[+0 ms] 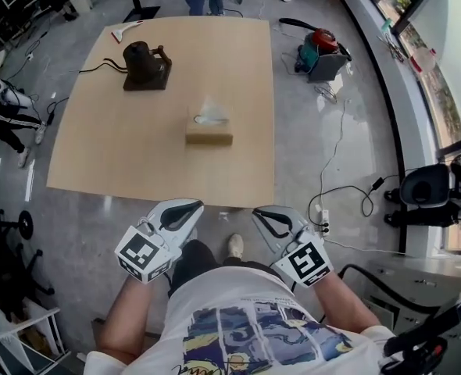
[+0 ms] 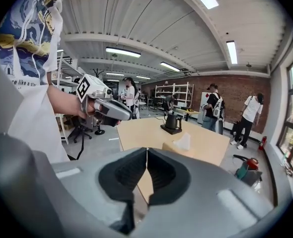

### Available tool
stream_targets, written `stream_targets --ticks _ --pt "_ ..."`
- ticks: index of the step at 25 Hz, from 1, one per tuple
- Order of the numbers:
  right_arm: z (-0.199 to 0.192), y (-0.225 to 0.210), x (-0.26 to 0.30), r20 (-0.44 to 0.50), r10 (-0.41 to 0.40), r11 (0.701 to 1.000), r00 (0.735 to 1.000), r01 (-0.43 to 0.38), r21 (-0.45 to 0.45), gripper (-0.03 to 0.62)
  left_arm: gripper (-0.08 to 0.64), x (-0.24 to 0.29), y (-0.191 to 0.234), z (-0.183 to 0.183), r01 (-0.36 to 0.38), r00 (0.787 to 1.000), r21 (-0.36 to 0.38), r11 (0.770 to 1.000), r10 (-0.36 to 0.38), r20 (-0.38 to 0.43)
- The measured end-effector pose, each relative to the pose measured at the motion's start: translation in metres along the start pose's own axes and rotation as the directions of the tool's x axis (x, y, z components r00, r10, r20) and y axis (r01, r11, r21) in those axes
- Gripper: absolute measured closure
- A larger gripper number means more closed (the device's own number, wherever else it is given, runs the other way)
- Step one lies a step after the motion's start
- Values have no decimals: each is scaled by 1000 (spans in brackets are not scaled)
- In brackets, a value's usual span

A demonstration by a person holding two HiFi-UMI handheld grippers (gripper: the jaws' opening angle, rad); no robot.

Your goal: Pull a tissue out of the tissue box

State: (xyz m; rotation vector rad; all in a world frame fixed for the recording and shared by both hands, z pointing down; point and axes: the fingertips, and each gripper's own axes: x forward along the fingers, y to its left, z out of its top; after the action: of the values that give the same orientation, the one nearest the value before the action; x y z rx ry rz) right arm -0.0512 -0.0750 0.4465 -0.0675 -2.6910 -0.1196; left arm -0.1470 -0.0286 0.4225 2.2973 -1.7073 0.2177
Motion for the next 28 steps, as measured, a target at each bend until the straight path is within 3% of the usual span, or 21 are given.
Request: stream_targets --ticks 4,6,9,17,23,25,28 --pt "1 -23 20 -33 -57 998 998 58 29 588 549 18 54 4 32 999 34 999 -32 -19" --pt "4 -31 28 -43 -95 994 995 97 52 588 485 30 79 7 70 997 62 996 -67 -43" --pt "11 -43 39 -49 -140 987 989 144 69 588 457 48 116 17 113 992 120 986 -105 -67" --pt "26 -67 68 -75 -254 958 964 261 117 588 369 109 203 30 241 964 261 935 -200 -172" --pt "32 -80 77 -108 -344 921 933 357 154 588 294 159 246 13 338 926 246 908 -275 -258" --pt "30 -82 76 -125 -366 910 922 382 162 588 287 173 250 8 379 909 266 887 -302 -287" --pt "27 -84 76 -151 -395 890 906 418 181 588 287 195 253 0 439 882 338 833 -327 -339"
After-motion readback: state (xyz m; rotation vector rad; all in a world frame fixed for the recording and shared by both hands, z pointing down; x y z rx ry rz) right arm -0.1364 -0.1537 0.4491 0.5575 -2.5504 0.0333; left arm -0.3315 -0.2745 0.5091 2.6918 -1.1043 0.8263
